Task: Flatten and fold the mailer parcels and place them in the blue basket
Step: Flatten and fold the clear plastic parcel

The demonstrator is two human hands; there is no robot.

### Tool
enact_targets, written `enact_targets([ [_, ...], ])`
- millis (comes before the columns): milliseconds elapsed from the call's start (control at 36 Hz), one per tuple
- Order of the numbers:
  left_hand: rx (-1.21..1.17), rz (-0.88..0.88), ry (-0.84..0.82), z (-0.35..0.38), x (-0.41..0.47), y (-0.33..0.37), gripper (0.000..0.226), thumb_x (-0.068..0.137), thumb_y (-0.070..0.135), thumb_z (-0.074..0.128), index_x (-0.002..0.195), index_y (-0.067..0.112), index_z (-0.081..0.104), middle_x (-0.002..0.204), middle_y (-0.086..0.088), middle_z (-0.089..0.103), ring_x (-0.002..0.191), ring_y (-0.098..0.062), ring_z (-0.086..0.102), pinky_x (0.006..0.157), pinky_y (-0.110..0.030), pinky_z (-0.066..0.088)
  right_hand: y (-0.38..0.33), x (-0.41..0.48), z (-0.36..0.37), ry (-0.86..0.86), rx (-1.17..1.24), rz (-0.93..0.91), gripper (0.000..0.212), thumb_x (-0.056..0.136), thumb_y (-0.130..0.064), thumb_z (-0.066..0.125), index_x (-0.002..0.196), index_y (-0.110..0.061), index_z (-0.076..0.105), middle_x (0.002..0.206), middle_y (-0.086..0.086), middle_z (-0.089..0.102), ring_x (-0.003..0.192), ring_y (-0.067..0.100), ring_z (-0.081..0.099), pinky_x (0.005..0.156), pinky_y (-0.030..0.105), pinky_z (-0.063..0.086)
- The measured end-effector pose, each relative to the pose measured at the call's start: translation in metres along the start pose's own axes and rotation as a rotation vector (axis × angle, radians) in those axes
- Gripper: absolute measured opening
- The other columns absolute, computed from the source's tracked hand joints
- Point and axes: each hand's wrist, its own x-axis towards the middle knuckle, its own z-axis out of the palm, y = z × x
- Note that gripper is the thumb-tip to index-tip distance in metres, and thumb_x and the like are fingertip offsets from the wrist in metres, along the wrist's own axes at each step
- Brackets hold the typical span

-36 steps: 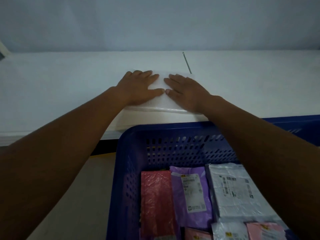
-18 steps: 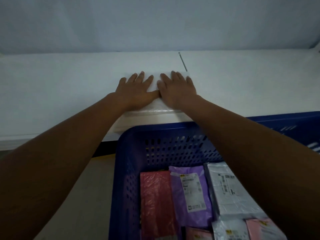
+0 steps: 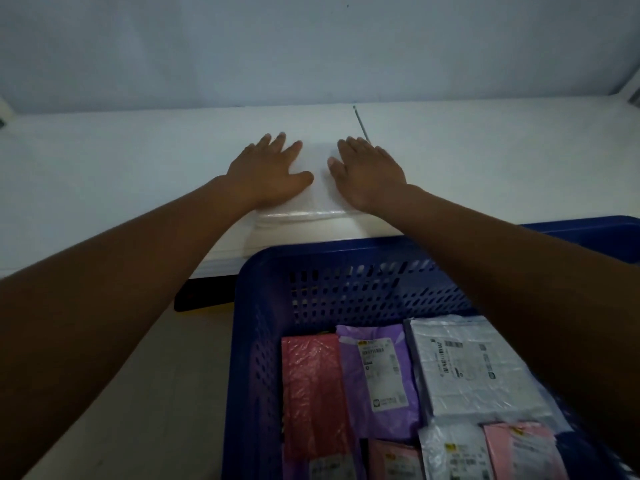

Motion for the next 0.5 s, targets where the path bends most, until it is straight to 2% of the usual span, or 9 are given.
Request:
enact_targets([
  [83,0.020,0.058,-0.027,0.003,-0.003,0.013,0.070,0.100,0.061,0.021,0.159,0.027,0.006,0.167,-0.005,-0.002,0.153,-0.023,-0.001,0.123,-0.042,0.004,-0.017,-0.007,0.002,-0.092,0.048,-0.024,0.061,0.105,-0.043,0.020,0.156,-0.009,0.021,0.163,0.011,0.021,0.150,0.023,0.018,0.122,0.044,0.017],
  [194,0.010,0.066,-0.049,0.022,-0.019,0.014,0.067,0.102,0.060,0.013,0.159,0.027,0.002,0.167,-0.004,-0.004,0.153,-0.021,-0.003,0.124,-0.041,-0.001,-0.021,-0.020,0.014,-0.119,0.055,-0.037,0.061,0.105,-0.044,0.014,0.159,-0.014,0.011,0.166,0.006,0.007,0.153,0.019,0.004,0.124,0.043,0.005],
  [389,-0.051,0.089,-0.157,0.006,-0.020,-0.015,0.084,0.092,0.076,0.022,0.159,0.031,-0.001,0.166,0.004,-0.009,0.152,-0.013,-0.010,0.123,-0.037,-0.005,0.019,-0.027,0.011,-0.113,-0.047,0.041,0.063,0.102,-0.050,0.008,0.158,-0.023,0.006,0.166,0.009,0.003,0.153,0.022,0.002,0.123,0.050,0.005],
  [500,-0.052,0.106,-0.139,0.013,-0.022,-0.016,0.085,0.091,0.076,0.020,0.159,0.029,-0.001,0.166,0.003,-0.009,0.152,-0.013,-0.010,0.123,-0.037,-0.004,0.018,-0.030,0.009,-0.107,-0.086,0.029,0.064,0.101,-0.052,0.008,0.158,-0.023,0.006,0.166,0.008,0.000,0.153,0.021,-0.001,0.122,0.052,0.002],
])
